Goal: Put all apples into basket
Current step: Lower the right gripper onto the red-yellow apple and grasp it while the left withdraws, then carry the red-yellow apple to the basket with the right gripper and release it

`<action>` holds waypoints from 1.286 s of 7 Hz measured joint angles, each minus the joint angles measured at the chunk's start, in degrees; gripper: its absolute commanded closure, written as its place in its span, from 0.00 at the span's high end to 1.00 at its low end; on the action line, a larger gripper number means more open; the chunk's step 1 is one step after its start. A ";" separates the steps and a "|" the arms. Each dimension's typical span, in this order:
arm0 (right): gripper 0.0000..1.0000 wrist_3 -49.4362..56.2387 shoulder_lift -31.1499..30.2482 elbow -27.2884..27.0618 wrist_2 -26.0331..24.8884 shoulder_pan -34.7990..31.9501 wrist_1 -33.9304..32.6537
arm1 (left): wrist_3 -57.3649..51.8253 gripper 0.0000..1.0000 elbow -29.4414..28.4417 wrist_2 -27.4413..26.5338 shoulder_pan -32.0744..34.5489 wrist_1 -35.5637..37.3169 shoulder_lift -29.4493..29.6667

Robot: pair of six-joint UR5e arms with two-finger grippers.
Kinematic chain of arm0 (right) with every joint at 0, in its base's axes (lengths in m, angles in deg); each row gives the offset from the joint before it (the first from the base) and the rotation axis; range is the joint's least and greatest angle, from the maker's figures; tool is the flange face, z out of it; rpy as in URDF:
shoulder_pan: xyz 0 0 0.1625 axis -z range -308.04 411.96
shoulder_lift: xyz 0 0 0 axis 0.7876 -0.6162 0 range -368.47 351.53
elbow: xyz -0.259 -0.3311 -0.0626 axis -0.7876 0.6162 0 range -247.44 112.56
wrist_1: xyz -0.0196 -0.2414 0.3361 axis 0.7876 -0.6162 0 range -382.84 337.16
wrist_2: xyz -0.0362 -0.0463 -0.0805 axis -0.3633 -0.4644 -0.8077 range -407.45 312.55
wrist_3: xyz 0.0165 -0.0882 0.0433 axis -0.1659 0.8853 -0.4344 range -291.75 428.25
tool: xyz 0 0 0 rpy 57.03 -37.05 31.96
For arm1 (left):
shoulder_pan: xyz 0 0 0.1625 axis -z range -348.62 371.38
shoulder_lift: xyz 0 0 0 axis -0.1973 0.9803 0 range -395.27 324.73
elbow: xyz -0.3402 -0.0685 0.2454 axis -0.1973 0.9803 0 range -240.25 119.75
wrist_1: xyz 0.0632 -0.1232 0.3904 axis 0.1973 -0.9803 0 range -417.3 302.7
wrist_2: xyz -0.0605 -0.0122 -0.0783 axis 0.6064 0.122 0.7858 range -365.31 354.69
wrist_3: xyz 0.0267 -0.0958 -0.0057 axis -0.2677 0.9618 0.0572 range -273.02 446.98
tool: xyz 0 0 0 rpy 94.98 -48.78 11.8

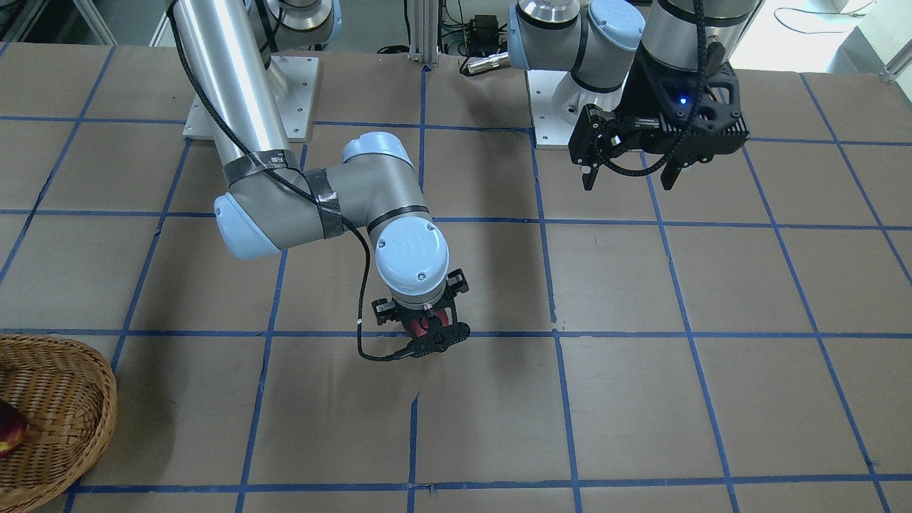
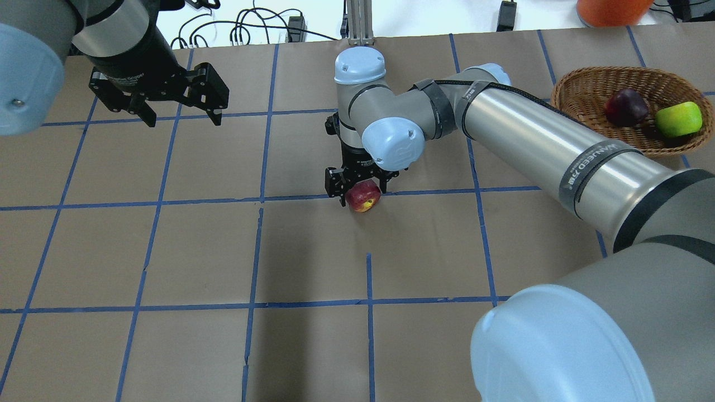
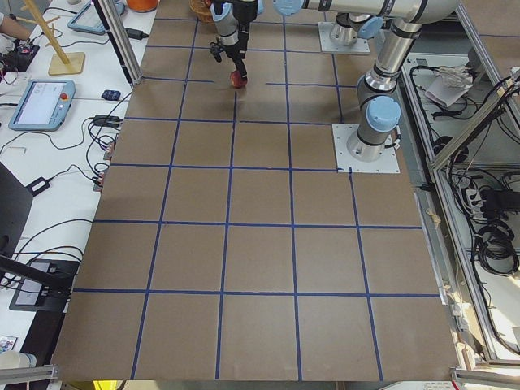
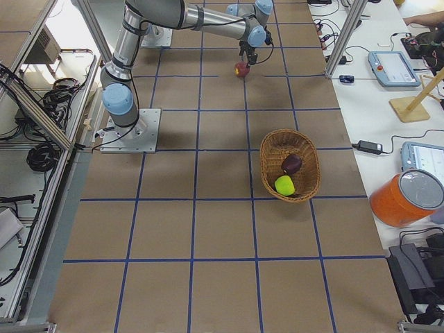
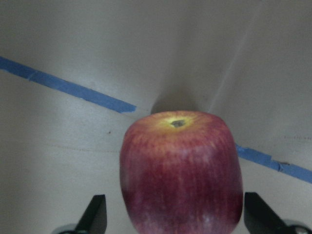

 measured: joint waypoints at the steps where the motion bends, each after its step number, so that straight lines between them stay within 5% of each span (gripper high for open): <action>1: 0.01 -0.30 0.09 -1.91 0.00 0.00 -3.85 | 0.76 1.00 -1.31 0.15 -0.02 0.03 1.18; 4: 0.00 -2.53 -2.44 -2.30 0.17 1.98 -7.75 | 1.35 1.00 -2.43 0.64 0.30 0.91 2.64; 7: 0.00 0.08 -7.60 6.48 -1.56 15.86 6.96 | 1.23 1.00 -2.13 0.63 0.47 1.60 2.37; 9: 0.00 7.99 -7.44 10.25 -6.31 27.59 9.64 | 1.35 1.00 -2.18 0.66 0.51 1.62 2.39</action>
